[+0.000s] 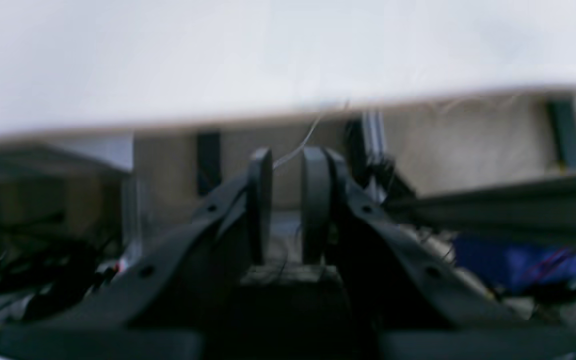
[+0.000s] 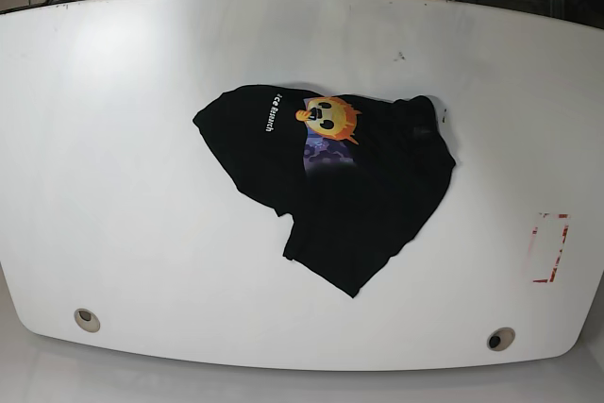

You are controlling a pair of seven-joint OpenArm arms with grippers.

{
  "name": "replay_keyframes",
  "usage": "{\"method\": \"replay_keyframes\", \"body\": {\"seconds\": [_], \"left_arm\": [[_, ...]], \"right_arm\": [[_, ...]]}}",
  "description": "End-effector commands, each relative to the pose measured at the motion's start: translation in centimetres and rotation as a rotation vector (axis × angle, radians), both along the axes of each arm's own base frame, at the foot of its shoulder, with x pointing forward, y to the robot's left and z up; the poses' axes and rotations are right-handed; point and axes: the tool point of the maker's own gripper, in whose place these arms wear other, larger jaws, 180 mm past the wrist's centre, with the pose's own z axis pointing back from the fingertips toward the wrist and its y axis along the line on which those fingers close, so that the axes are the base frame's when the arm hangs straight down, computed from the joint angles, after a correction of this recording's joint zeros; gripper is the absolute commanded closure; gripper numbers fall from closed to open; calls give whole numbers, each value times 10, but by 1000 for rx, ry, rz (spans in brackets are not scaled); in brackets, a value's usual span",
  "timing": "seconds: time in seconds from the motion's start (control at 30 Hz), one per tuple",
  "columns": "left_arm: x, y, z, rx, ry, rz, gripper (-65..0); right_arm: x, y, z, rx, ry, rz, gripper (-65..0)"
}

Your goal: Layout the t-shirt on the table in an organized manner, then fold the t-shirt properly

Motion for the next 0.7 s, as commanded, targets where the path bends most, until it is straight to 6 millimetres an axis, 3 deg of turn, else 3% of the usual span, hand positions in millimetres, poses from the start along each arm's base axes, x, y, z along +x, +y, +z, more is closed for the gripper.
{"method": "replay_keyframes", "body": {"seconds": [0.0,0.2,0.67], "left_arm": [[5,1,12,-3,-32,-12,-83],[27,-5,25,-16,-104,-22,-86],[63,-16,35,-39,-209,-36,-89]], "right_arm": [[10,-1,12,3,-69,1,-108],[38,-1,20,2,-178,3,-108],[100,-1,33,-1,-345,4,-117]]}}
